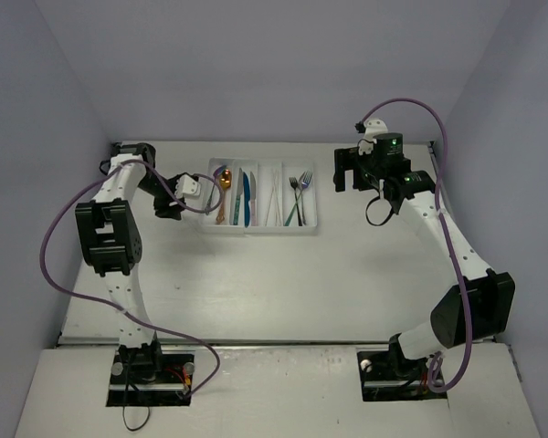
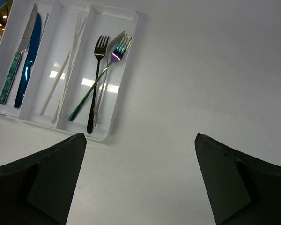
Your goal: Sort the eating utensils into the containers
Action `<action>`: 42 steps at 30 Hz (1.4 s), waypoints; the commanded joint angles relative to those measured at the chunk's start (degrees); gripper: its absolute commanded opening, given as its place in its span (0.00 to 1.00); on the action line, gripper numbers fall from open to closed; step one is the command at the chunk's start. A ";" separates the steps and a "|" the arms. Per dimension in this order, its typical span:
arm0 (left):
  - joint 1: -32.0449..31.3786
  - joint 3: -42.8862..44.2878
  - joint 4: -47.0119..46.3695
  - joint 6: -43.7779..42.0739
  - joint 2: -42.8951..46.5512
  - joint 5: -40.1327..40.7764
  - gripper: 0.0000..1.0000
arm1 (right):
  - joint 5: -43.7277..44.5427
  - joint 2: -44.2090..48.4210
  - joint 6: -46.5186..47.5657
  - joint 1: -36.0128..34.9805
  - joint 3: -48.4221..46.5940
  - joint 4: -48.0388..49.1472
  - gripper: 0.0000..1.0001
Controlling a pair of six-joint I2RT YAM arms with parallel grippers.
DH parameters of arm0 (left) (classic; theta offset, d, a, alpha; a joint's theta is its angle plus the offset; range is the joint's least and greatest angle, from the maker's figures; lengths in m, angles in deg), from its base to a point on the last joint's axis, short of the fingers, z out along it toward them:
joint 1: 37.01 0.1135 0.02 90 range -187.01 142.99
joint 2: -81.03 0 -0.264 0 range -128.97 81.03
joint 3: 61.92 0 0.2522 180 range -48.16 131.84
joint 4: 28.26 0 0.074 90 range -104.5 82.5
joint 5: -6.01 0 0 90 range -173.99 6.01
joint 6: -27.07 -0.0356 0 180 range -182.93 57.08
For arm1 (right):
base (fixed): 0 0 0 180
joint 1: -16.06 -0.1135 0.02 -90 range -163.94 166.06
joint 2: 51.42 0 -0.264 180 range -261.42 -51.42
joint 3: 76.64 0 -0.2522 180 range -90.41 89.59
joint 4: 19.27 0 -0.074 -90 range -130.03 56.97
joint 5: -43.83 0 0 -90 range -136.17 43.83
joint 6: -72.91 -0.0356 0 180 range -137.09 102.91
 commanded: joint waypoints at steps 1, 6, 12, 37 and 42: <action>-1.15 0.51 4.53 -12.78 -1.32 5.42 0.56 | -0.13 2.46 0.69 0.30 0.64 2.62 1.00; -2.41 0.66 4.53 -15.69 -3.34 8.20 0.56 | -0.13 2.20 0.65 0.25 0.78 2.53 1.00; -4.76 0.83 4.75 -18.15 -5.64 11.72 0.55 | -0.13 2.02 0.71 0.25 0.97 2.62 1.00; -8.50 -11.16 3.41 -18.45 0.11 21.31 0.16 | -0.31 2.98 2.13 0.86 1.13 2.53 1.00; -11.69 -25.17 -9.92 -13.59 10.52 20.71 0.09 | -0.65 3.59 1.78 0.77 1.13 2.53 1.00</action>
